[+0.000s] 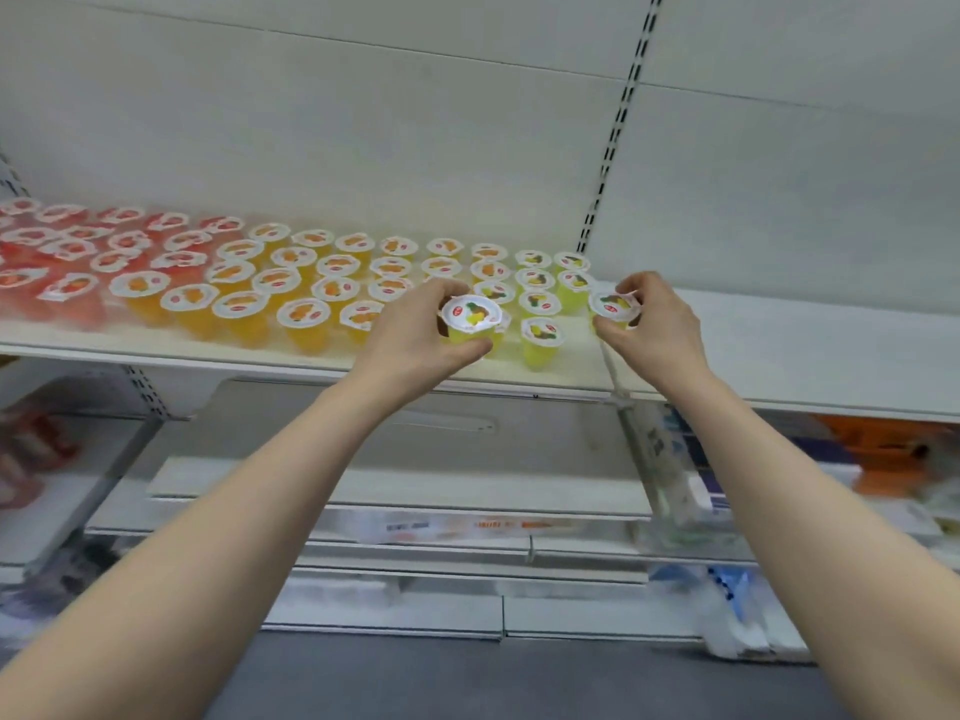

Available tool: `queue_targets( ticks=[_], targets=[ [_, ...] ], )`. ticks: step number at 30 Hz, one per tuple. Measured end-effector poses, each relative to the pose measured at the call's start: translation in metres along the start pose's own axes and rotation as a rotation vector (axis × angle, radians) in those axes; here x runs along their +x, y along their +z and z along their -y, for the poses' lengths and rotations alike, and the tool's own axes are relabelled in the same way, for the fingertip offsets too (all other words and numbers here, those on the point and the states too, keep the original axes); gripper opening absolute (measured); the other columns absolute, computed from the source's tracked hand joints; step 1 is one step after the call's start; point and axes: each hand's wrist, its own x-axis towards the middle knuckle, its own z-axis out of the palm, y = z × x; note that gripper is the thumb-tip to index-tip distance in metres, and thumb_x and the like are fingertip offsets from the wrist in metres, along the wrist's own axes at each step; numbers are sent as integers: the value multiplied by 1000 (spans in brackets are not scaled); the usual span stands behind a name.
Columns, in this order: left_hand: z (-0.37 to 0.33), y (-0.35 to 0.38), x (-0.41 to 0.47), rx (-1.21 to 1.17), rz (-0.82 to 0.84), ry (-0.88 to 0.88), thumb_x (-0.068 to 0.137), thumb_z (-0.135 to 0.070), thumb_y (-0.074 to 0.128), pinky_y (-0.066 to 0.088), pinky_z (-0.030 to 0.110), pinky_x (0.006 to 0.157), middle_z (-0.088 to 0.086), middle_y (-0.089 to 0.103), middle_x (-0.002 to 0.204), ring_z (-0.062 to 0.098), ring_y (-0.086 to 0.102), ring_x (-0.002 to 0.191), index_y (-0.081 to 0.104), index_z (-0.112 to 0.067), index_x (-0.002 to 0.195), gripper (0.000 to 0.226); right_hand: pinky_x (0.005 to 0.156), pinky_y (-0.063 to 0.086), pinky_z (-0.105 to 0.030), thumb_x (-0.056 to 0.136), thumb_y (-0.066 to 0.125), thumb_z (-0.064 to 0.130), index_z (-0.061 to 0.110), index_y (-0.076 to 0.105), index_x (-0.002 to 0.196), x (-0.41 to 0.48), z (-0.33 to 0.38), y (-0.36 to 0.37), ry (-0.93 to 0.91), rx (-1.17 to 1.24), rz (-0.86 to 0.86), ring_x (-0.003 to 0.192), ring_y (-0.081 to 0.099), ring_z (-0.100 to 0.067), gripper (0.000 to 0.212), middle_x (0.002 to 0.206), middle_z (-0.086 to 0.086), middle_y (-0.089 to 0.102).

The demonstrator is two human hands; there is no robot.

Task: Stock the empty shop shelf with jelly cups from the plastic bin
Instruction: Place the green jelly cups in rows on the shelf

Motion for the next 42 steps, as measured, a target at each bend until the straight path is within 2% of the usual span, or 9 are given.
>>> queue_targets(
  ticks=[5, 12, 17, 22, 26, 28, 32, 38, 42],
  targets=[
    [-19, 26, 13, -5, -8, -18, 72, -36, 82, 52, 37, 87, -11, 63, 106, 11, 62, 92, 60, -23, 119, 53, 82, 39, -30, 80, 71, 32, 17, 58, 116, 19, -24, 21, 8, 49, 121, 107, 59, -25, 42, 115, -3, 64],
    [-25, 42, 29, 119, 1, 21, 70, -51, 79, 45, 24, 82, -13, 60, 110, 3, 54, 89, 61, -27, 119, 57, 89, 45, -36, 81, 71, 34, 18, 59, 115, 39, -36, 47, 21, 94, 176, 103, 60, -23, 39, 117, -1, 62],
    [-28, 53, 38, 155, -12, 36, 68, -57, 77, 46, 28, 83, -13, 60, 105, 6, 53, 92, 62, -29, 113, 55, 91, 47, -39, 82, 71, 33, 19, 59, 114, 50, -39, 53, -1, 114, 175, 99, 60, -23, 37, 115, -2, 61],
    [-39, 70, 45, 182, -1, 84, 70, -51, 74, 46, 32, 86, -11, 64, 107, 14, 55, 102, 63, -27, 115, 52, 89, 49, -38, 83, 70, 31, 23, 60, 115, 55, -42, 47, -58, 90, 233, 94, 60, -21, 34, 113, -3, 58],
    [-53, 85, 53, 221, 48, 142, 68, -55, 66, 46, 36, 88, -11, 65, 107, 18, 50, 107, 63, -28, 114, 53, 97, 47, -38, 86, 62, 17, 22, 60, 123, 55, -51, 32, -172, 62, 277, 111, 56, -21, 38, 125, -3, 56],
    [-59, 95, 59, 252, 59, 175, 67, -58, 61, 45, 37, 87, -11, 66, 103, 20, 49, 107, 64, -29, 110, 53, 99, 42, -33, 90, 57, 14, 21, 60, 126, 58, -56, 22, -230, 21, 236, 116, 52, -21, 36, 129, -3, 55],
    [-61, 120, 66, 394, 74, 244, 66, -64, 58, 41, 38, 91, -5, 67, 103, 24, 49, 109, 66, -26, 110, 59, 94, 29, -21, 96, 51, 16, 18, 58, 129, 65, -65, 9, -265, -54, 164, 123, 47, -22, 33, 132, -3, 54],
    [-46, 138, 73, 599, 80, 262, 73, -66, 63, 27, 40, 105, -2, 60, 121, 26, 38, 126, 63, -24, 121, 63, 98, 31, -25, 98, 50, 20, 14, 58, 130, 67, -74, 9, -278, -94, 155, 124, 46, -24, 33, 133, -5, 54],
    [-42, 140, 76, 611, 38, 234, 74, -67, 64, 27, 43, 106, -2, 57, 121, 28, 36, 127, 66, -25, 119, 62, 100, 31, -26, 99, 50, 21, 13, 57, 131, 67, -73, 11, -278, -84, 150, 126, 45, -24, 34, 134, -6, 54]
  ],
)
